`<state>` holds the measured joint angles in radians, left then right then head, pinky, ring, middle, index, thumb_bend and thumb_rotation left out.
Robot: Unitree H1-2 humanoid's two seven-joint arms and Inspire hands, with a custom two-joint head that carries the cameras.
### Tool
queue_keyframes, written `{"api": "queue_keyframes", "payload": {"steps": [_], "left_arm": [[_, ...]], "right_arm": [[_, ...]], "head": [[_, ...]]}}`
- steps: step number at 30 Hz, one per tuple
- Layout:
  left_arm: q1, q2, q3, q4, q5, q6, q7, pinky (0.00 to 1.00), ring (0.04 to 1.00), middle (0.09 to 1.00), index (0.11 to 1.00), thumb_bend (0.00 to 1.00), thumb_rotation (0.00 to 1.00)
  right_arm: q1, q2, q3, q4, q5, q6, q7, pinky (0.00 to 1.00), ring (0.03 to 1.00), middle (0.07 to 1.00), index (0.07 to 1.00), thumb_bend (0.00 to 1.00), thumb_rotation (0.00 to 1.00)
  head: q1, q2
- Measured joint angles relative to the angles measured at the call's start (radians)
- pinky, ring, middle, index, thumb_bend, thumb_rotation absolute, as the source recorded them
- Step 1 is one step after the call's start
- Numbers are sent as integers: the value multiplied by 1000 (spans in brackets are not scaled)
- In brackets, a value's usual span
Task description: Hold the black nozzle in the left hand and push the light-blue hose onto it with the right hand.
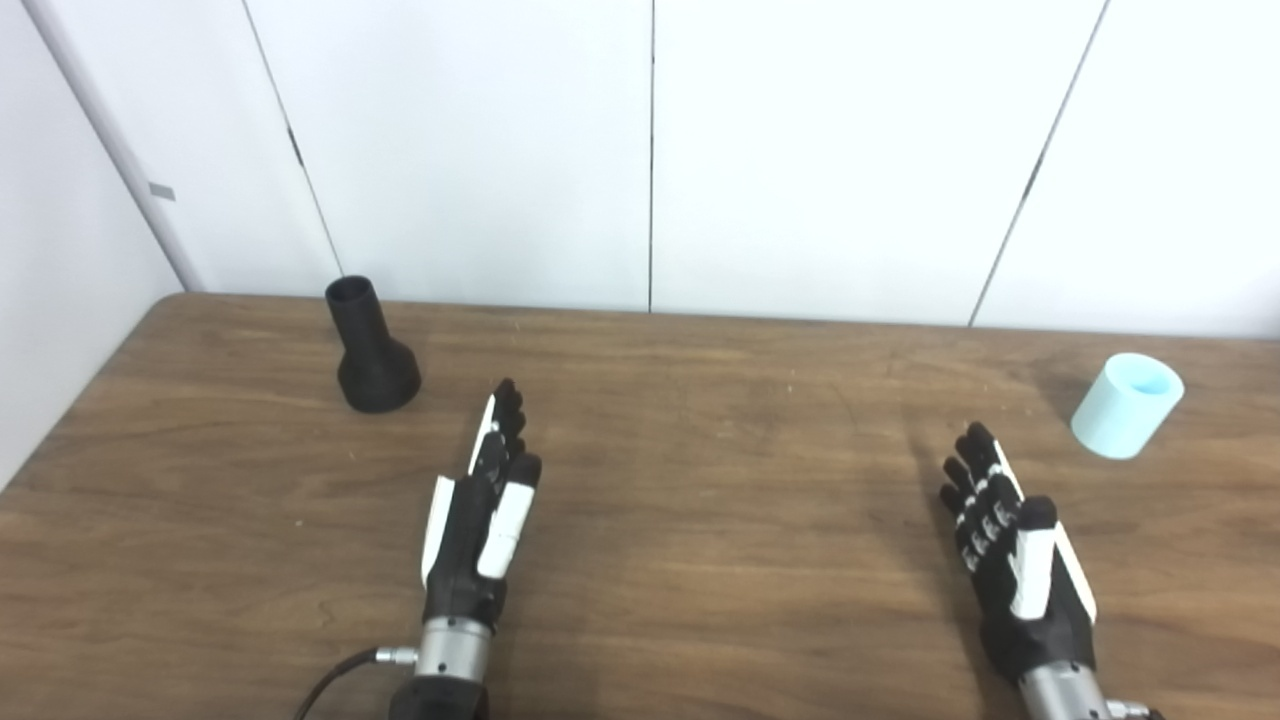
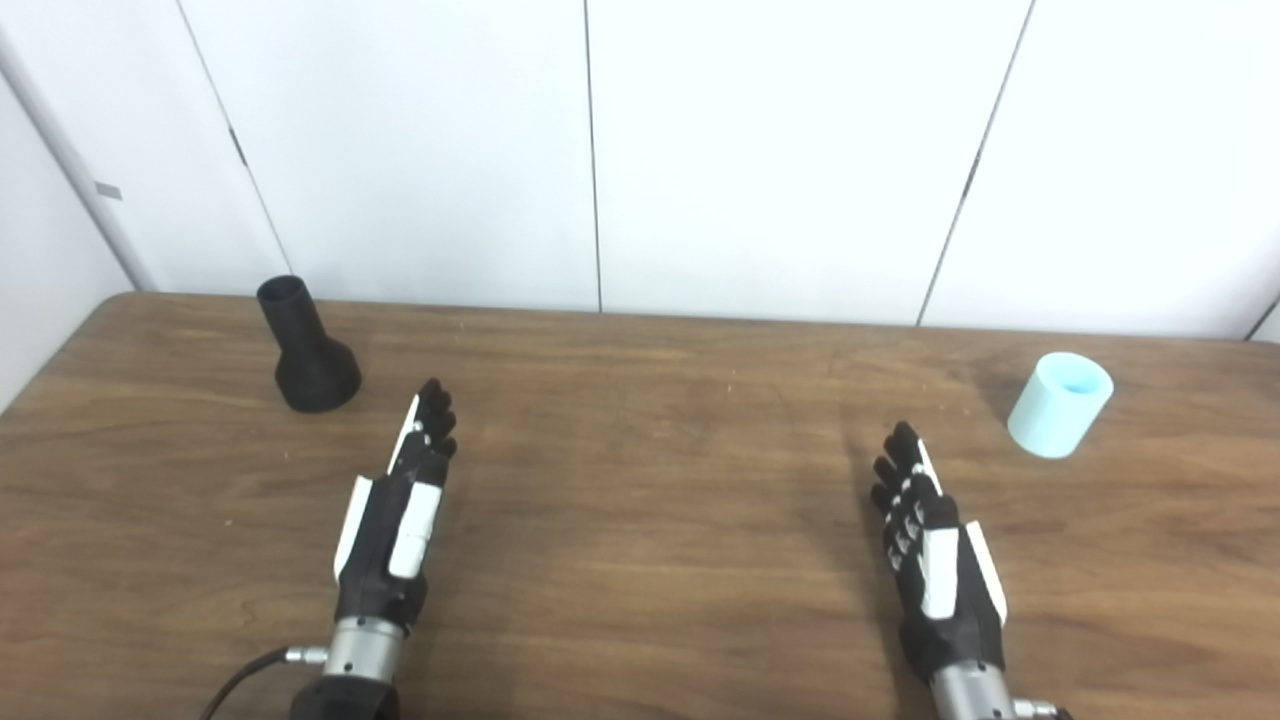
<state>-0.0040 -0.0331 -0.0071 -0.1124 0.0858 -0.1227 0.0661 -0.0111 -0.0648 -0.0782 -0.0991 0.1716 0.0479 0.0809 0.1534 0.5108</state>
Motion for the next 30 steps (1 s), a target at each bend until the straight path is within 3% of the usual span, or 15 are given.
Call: {"api": "queue_keyframes", "payload": {"steps": [4,7,9,14,17,21,30], "left_arm": [[4,12,2,-9,40,-1,3,1000,1000,1000,1000,892,954],[17,30,20,-66,93,5,16,1000,1000,1000,1000,949,949],[10,42,40,-93,148,-3,43,1000,965,998,1000,930,967],[-40,105,112,-87,306,-126,160,896,894,962,1000,900,940],[-76,137,145,-67,322,-166,203,903,895,960,1000,907,901],[-90,142,179,-57,320,-166,218,987,937,978,1000,906,855],[-123,199,276,41,314,-169,288,1000,968,983,1000,809,764]], "right_arm": [[-1,0,1,0,-2,0,0,1000,1000,1000,1000,700,1000],[-1,0,2,0,-2,0,0,1000,1000,1000,1000,700,1000],[-1,1,3,1,-3,0,0,1000,1000,1000,1000,700,1000],[-1,0,4,2,-5,0,-1,1000,1000,1000,1000,701,1000],[-1,0,4,1,-6,0,-1,1000,1000,1000,1000,701,1000],[-1,0,5,0,-6,0,-1,1000,1000,1000,1000,701,1000],[-1,-1,4,0,-6,0,-1,1000,1000,1000,1000,701,1000]], "head": [[-2,2],[-3,2],[-3,0],[2,8],[3,9],[9,15],[8,20]]}}
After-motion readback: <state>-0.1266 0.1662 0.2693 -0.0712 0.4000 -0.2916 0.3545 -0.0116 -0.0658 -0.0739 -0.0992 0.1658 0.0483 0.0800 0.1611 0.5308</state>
